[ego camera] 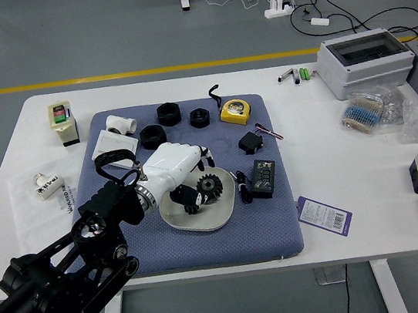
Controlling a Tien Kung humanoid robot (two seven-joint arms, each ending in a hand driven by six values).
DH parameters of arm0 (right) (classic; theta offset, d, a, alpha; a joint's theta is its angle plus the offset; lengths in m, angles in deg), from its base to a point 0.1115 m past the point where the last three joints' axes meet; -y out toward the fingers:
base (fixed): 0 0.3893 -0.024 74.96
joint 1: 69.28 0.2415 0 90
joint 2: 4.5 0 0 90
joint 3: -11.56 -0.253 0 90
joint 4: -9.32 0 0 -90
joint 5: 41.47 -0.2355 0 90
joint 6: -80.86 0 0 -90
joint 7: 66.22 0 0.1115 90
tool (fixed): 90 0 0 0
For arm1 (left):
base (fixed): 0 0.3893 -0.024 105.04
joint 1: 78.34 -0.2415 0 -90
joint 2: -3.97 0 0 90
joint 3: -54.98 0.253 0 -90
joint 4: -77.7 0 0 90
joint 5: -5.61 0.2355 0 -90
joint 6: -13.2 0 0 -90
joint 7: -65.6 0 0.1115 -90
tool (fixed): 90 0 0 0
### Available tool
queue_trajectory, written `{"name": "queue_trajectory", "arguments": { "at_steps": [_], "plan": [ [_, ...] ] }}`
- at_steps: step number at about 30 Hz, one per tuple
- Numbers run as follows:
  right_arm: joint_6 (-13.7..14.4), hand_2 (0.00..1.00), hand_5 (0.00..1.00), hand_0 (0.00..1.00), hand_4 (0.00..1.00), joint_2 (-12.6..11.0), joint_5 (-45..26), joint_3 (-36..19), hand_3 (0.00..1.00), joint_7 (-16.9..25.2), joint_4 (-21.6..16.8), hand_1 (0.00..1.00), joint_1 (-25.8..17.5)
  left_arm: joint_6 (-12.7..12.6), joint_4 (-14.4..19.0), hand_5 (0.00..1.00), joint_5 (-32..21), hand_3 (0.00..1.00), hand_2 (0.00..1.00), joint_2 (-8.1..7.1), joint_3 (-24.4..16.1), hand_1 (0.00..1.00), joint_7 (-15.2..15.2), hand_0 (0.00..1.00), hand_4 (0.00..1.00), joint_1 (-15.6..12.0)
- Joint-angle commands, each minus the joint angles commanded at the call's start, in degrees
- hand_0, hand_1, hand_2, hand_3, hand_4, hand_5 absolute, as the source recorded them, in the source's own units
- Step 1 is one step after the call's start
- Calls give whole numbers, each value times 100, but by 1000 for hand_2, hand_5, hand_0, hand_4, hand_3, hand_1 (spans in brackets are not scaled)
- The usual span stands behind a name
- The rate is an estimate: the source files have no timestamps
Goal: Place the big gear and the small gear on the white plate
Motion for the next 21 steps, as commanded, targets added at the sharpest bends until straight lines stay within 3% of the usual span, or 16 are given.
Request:
{"name": "queue_trajectory", "arguments": {
  "at_steps": [14, 21],
  "plan": [
    [2, 726, 698, 607, 731, -7, 2, 8, 539, 1, 1, 625, 9, -193, 39, 344, 75, 745, 674, 1, -285, 606, 12, 440, 998, -11],
    [2, 726, 697, 607, 731, -5, 5, -1, 539, 2, 1, 625, 13, -405, 120, 347, 215, 746, 672, 56, -923, 604, 15, 439, 998, -204]
  ]
}}
